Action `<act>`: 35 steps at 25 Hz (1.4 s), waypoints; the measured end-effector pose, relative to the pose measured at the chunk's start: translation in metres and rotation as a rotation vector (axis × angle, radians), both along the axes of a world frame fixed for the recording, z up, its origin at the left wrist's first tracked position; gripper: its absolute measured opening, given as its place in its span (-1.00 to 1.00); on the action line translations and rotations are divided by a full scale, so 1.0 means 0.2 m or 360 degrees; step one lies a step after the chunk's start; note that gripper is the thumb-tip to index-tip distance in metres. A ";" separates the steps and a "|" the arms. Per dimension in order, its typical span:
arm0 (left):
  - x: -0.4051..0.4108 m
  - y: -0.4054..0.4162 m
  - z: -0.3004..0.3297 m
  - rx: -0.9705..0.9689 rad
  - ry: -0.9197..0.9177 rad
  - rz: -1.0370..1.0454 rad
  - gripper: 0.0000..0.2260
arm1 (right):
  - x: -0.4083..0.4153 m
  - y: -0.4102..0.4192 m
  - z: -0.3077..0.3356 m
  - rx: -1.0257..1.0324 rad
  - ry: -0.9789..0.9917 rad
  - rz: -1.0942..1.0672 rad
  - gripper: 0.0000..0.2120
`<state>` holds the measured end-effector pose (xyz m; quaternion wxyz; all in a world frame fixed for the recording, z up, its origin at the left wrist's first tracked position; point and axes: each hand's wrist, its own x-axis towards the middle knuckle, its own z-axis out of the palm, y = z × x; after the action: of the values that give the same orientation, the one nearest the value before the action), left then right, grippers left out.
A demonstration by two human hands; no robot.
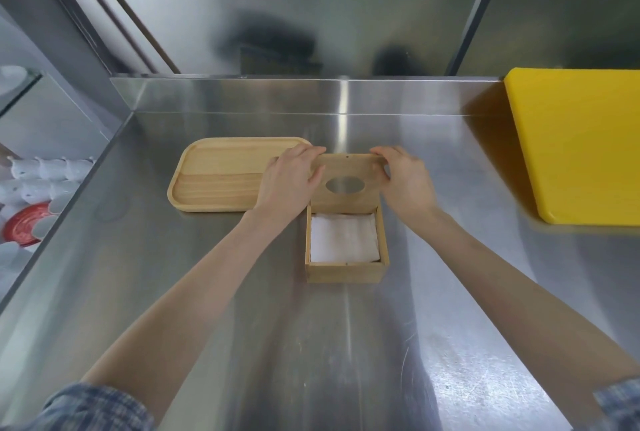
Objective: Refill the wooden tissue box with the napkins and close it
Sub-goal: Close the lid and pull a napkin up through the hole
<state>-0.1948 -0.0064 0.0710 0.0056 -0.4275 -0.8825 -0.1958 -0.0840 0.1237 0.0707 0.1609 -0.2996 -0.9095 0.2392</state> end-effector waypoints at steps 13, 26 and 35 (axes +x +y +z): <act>0.16 -0.18 -0.06 0.0354 -0.0242 -0.0013 -0.74 | 0.19 -0.08 -0.05 0.0023 0.0170 0.0066 -0.77; 0.32 -0.39 -0.35 0.0396 0.0059 -0.0189 -0.76 | 0.45 -0.24 -0.30 0.0120 0.0180 0.0272 -0.74; 0.38 -0.41 -0.43 0.0340 0.0002 -0.0187 -0.70 | 0.48 -0.28 -0.39 0.0224 0.0080 0.0259 -0.73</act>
<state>-0.1196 -0.0878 -0.0152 0.0402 -0.4755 -0.8301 -0.2885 0.0119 0.0683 -0.0068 0.1843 -0.2067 -0.9410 0.1944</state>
